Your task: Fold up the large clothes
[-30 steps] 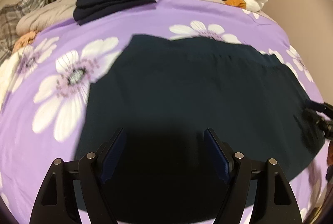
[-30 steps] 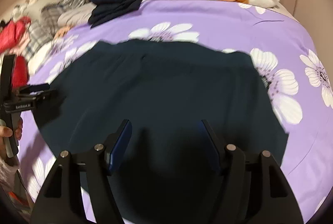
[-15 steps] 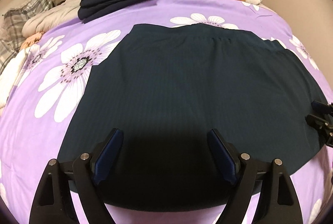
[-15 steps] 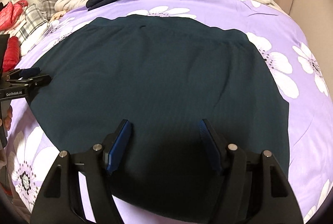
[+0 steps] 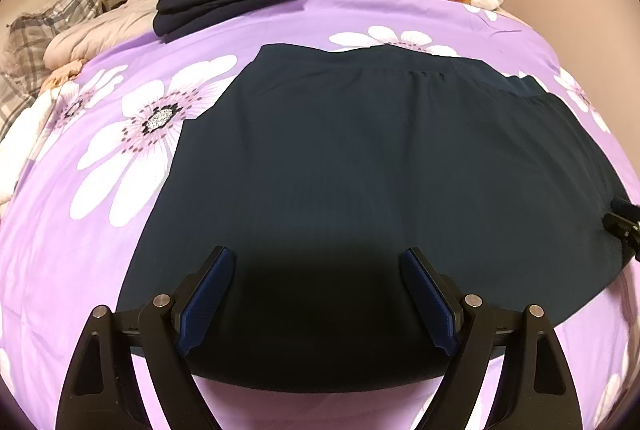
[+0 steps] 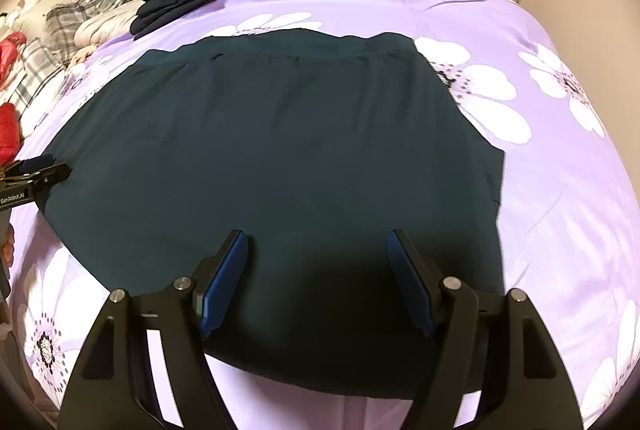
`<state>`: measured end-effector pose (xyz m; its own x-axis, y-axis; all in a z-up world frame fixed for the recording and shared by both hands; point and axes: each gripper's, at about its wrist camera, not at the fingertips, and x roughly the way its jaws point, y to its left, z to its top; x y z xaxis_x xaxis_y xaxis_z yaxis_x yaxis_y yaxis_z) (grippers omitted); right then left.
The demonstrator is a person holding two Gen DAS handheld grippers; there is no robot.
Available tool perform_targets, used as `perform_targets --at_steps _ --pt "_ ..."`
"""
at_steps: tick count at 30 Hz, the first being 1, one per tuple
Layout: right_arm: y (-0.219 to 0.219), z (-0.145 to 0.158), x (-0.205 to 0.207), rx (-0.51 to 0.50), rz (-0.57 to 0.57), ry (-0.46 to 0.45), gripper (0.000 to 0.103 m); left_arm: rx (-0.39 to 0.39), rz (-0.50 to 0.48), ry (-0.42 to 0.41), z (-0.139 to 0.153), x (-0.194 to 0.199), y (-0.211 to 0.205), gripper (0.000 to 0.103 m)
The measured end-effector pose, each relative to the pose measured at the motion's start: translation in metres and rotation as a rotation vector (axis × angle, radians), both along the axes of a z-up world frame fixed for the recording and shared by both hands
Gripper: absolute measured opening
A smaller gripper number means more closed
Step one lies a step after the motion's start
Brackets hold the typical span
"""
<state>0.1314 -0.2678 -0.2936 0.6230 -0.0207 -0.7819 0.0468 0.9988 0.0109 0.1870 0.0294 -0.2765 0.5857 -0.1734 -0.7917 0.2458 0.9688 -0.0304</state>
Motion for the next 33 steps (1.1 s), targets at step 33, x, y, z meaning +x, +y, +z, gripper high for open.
perform_targets --at_steps 33 --pt "-0.028 0.002 -0.019 0.036 -0.081 -0.011 0.072 -0.003 0.026 -0.001 0.002 -0.012 0.018 0.089"
